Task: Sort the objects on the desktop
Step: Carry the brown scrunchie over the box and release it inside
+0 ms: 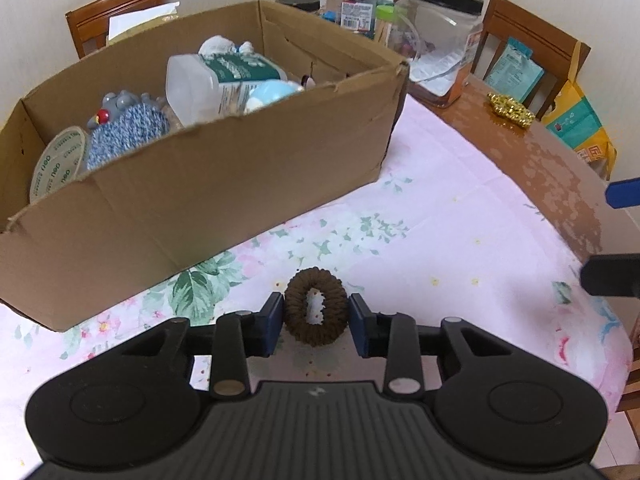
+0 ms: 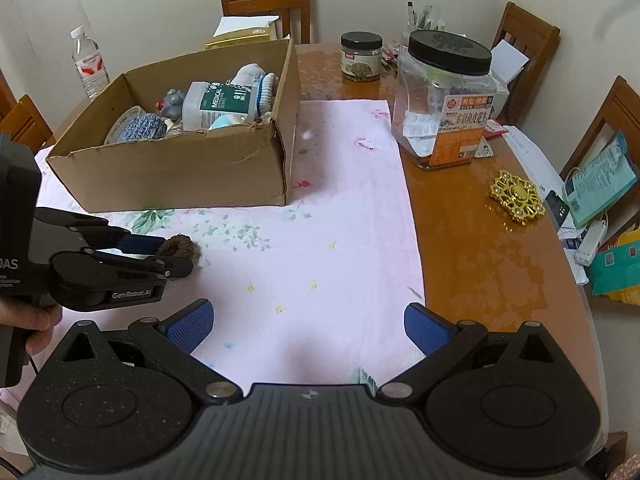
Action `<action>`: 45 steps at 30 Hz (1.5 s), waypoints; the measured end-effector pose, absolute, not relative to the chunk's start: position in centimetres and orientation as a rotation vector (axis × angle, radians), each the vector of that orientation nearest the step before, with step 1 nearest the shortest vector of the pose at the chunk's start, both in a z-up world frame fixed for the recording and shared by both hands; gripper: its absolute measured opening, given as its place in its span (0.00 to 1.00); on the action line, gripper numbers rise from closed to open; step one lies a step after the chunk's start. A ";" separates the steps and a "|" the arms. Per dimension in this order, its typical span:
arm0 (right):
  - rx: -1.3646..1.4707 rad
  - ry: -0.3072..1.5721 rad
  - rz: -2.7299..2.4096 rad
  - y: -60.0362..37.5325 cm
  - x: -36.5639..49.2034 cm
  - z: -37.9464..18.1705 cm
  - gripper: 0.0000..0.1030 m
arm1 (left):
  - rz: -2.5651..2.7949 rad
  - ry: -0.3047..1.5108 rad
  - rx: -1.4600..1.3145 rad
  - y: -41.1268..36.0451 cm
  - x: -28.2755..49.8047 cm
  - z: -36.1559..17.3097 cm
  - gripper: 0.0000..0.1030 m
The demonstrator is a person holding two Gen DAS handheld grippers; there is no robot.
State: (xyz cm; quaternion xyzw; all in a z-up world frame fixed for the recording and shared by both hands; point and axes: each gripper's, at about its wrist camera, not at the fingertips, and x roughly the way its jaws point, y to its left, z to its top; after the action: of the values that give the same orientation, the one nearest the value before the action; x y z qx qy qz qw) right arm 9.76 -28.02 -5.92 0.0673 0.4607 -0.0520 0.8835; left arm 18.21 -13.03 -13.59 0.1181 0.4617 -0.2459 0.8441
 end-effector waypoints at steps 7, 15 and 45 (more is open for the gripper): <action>0.125 0.939 -0.089 -27.8 10.1 -5.2 1.00 | -0.537 0.941 0.261 -12.3 17.8 -10.9 0.33; 0.091 0.920 -0.044 -26.7 10.9 -4.4 1.00 | -0.538 0.903 0.267 -11.2 18.1 -7.2 0.32; -0.069 0.841 0.066 -23.8 12.8 -1.7 1.00 | -0.511 0.771 0.312 -11.8 24.3 -1.1 0.47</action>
State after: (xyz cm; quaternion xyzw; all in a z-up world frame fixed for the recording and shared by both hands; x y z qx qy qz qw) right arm 12.77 -23.77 -1.69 -0.0337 0.4082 0.0321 0.9117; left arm 24.31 -11.79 -1.10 0.1500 0.3703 -0.2456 0.8832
